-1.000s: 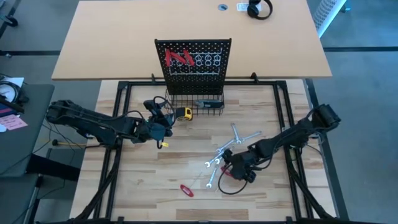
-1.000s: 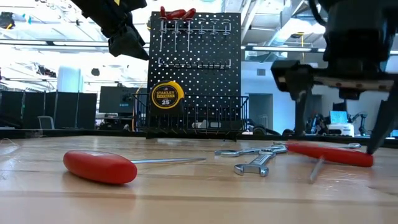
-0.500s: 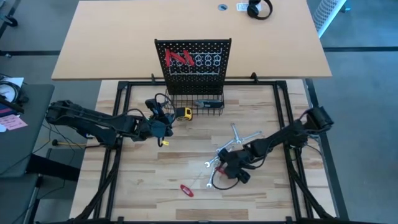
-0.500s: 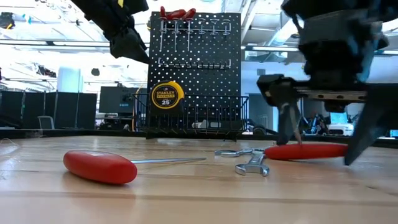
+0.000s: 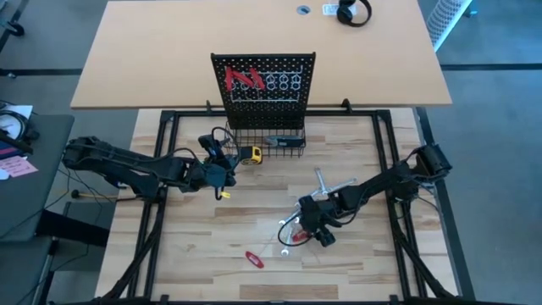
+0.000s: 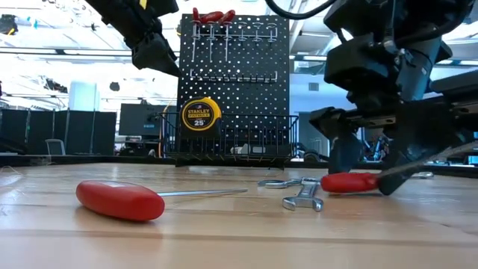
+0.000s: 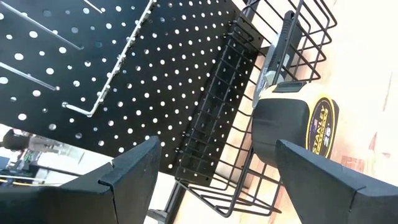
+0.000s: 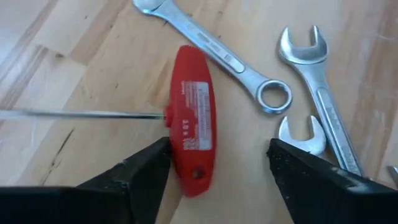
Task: Hang tools onto peg board
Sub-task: Hang the red T-handle Allen wrench into the pegboard
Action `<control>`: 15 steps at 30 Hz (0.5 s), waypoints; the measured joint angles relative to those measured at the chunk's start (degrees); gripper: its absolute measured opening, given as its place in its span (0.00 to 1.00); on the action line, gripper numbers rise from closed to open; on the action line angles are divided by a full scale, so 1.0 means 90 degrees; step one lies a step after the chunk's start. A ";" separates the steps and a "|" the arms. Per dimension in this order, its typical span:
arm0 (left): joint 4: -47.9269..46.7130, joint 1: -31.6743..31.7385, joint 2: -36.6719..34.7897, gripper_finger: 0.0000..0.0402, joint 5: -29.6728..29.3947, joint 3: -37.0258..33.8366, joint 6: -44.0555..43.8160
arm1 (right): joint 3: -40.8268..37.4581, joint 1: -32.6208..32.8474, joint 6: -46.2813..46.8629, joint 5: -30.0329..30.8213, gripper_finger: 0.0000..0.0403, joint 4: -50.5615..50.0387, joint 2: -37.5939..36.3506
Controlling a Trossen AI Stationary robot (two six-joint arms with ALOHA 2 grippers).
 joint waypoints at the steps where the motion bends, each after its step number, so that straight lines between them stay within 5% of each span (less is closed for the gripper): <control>1: -0.0004 0.0000 0.0000 0.76 0.0000 0.0000 0.0000 | 0.0000 0.0000 0.0084 0.0015 0.66 0.0009 0.0000; 15: -0.0002 -0.0005 0.0000 0.76 -0.0005 0.0000 -0.0010 | 0.0028 0.0024 0.0644 0.0015 0.19 0.0061 0.0068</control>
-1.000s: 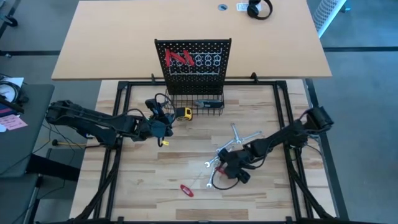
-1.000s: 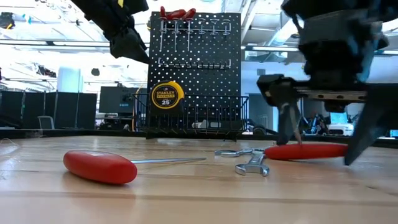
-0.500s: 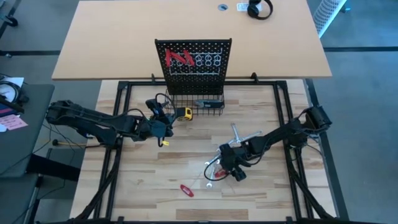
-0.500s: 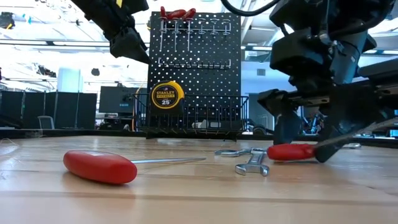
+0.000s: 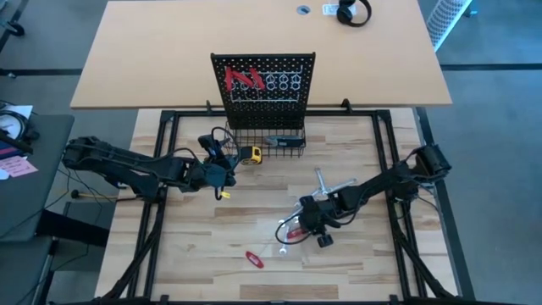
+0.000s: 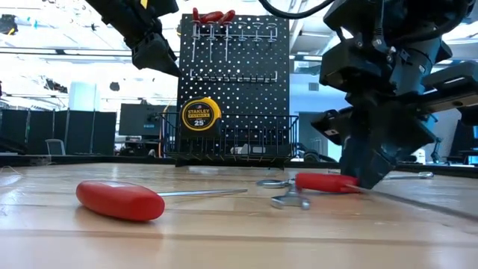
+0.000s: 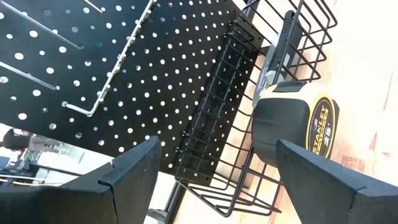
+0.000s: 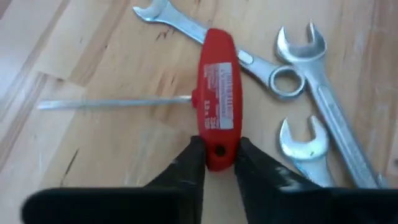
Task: Hang tools onto peg board
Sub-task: Hang the red T-handle Allen wrench into the pegboard
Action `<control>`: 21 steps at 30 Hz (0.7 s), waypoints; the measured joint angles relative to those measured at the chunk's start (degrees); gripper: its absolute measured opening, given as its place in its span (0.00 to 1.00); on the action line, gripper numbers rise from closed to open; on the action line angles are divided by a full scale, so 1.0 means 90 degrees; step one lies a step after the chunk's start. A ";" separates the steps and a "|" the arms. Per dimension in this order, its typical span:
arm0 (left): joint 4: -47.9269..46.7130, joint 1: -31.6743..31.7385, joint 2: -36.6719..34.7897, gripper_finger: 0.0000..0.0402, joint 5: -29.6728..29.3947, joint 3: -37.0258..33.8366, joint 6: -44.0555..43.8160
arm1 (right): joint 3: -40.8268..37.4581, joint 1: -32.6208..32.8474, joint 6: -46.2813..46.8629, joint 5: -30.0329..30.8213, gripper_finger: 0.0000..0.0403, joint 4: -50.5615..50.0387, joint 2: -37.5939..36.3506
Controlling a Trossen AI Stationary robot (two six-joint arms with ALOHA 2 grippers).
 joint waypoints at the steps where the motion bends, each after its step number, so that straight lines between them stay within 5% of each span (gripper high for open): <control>1: -0.0002 0.0000 0.0000 0.76 0.0004 0.0000 -0.0007 | 0.0001 0.0000 0.0002 -0.0002 0.16 -0.0007 -0.0001; 11: 0.0067 -0.0036 0.0003 0.76 0.0036 0.0000 -0.0183 | -0.0011 0.0000 0.0080 0.0319 0.02 -0.0196 -0.0557; 16: 0.0014 -0.0320 0.0197 0.76 0.0032 0.0000 -0.0406 | -0.0011 -0.0050 0.0060 0.0340 0.08 -0.0175 -0.0861; 21: -0.0278 -0.1449 0.0644 0.74 0.0043 -0.0001 -0.0669 | -0.0011 -0.0100 0.0063 0.0342 0.16 0.0052 -0.0952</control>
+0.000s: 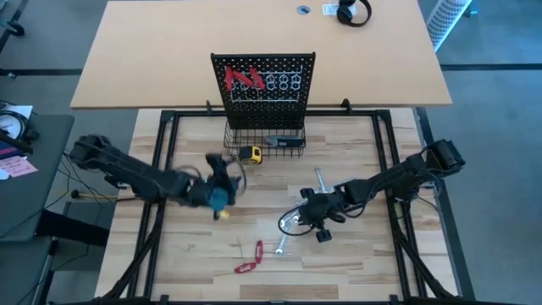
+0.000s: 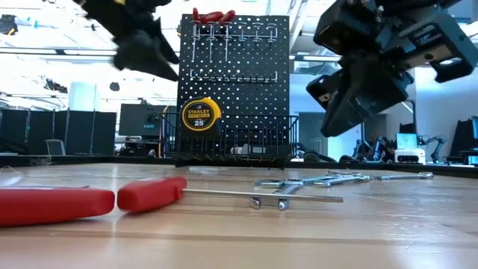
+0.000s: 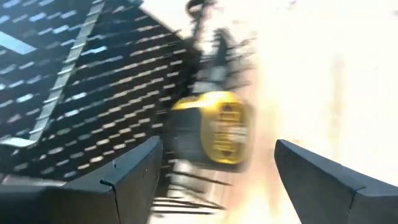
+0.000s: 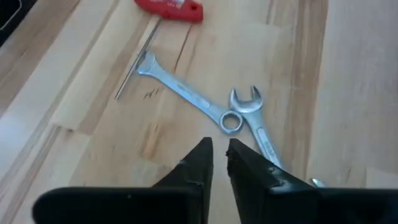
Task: Hang tools onto peg board
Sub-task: Hang the red T-handle Allen wrench into the pegboard
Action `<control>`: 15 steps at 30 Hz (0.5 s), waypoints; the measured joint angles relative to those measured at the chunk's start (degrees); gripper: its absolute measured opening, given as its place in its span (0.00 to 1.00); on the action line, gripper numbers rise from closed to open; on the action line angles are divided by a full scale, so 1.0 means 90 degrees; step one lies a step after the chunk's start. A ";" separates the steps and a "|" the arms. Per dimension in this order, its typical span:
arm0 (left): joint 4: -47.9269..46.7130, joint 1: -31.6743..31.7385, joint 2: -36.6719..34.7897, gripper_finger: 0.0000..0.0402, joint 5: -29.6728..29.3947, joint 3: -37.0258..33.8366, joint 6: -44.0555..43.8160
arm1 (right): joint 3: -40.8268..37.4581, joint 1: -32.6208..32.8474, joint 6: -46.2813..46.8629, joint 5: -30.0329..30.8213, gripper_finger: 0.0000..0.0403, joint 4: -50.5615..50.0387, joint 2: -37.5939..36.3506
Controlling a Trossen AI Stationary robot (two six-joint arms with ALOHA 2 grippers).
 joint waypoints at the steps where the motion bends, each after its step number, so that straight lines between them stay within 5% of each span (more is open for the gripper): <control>1: -0.0097 -0.0280 0.0093 0.73 0.0020 0.0001 -0.0286 | 0.0000 0.0009 0.0019 0.0000 0.18 0.0058 0.0000; 6: -0.0218 -0.1680 0.0612 0.68 0.1220 0.0001 -0.2039 | 0.0000 0.0076 0.0037 -0.0002 0.24 0.0333 0.0000; 10: 0.0136 -0.2250 0.1323 0.66 0.3018 -0.0001 -0.1846 | -0.0001 0.0002 -0.0029 0.0000 0.27 0.0706 0.0000; 15: 0.1357 -0.2079 0.2429 0.60 0.4016 -0.0001 -0.1056 | 0.0000 -0.0114 0.0050 -0.0002 0.28 0.1145 0.0000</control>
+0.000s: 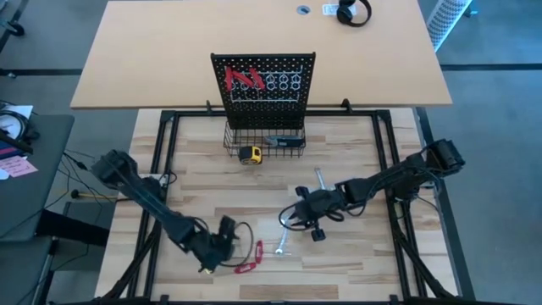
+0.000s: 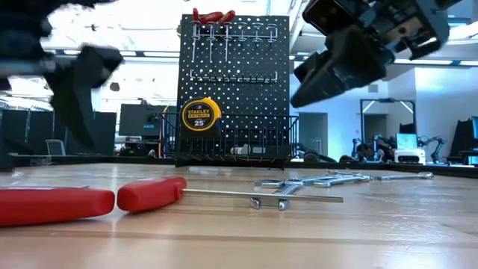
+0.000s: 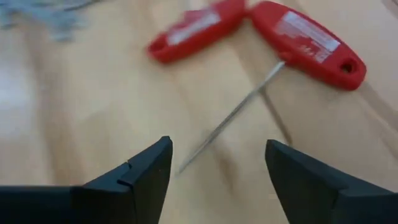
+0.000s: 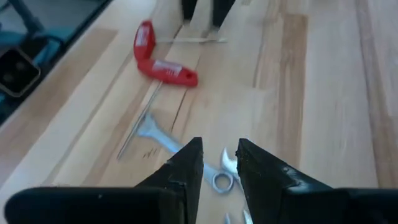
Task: Hang tools onto peg board
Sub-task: Hang the red T-handle Allen wrench into the pegboard
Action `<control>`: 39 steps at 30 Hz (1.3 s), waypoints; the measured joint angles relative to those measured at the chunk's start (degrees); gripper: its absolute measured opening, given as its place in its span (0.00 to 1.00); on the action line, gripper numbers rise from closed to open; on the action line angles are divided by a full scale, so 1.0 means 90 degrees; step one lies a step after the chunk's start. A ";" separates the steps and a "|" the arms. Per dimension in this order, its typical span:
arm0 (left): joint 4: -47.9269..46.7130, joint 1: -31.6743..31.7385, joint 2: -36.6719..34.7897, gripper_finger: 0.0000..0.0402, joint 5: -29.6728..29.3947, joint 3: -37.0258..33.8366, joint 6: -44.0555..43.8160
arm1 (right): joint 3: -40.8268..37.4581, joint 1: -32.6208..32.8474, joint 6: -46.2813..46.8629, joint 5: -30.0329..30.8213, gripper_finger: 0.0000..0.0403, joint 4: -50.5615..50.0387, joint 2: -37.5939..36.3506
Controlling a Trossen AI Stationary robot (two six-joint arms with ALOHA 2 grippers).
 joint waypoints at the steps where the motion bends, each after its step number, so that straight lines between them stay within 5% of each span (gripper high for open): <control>1: 0.0244 0.0119 0.0169 0.59 0.0357 0.0000 0.0143 | 0.0000 -0.0001 0.0065 0.0000 0.28 0.0060 0.0000; 5: 0.0680 0.0513 0.0463 0.52 0.1467 0.0010 0.0582 | 0.0000 0.0057 0.0453 0.0000 0.28 0.0166 0.0000; 18: 0.0870 0.1375 0.0592 0.16 0.3019 0.0007 0.1476 | -0.0002 0.0551 0.0773 -0.0002 0.28 0.0409 0.0000; 24: 0.0840 0.1616 0.0597 0.02 0.3049 0.0015 0.1193 | -0.0002 0.0595 0.0805 -0.0002 0.28 0.0421 0.0000; 34: 0.0894 0.1627 0.0458 0.00 0.2990 -0.0058 0.0443 | -0.0002 0.0595 0.0581 -0.0002 0.28 0.0740 0.0000; 39: 0.2318 0.1745 -0.0344 0.00 0.2651 -0.1206 -0.0114 | -0.0002 0.0597 0.0432 -0.0002 0.28 0.0776 0.0000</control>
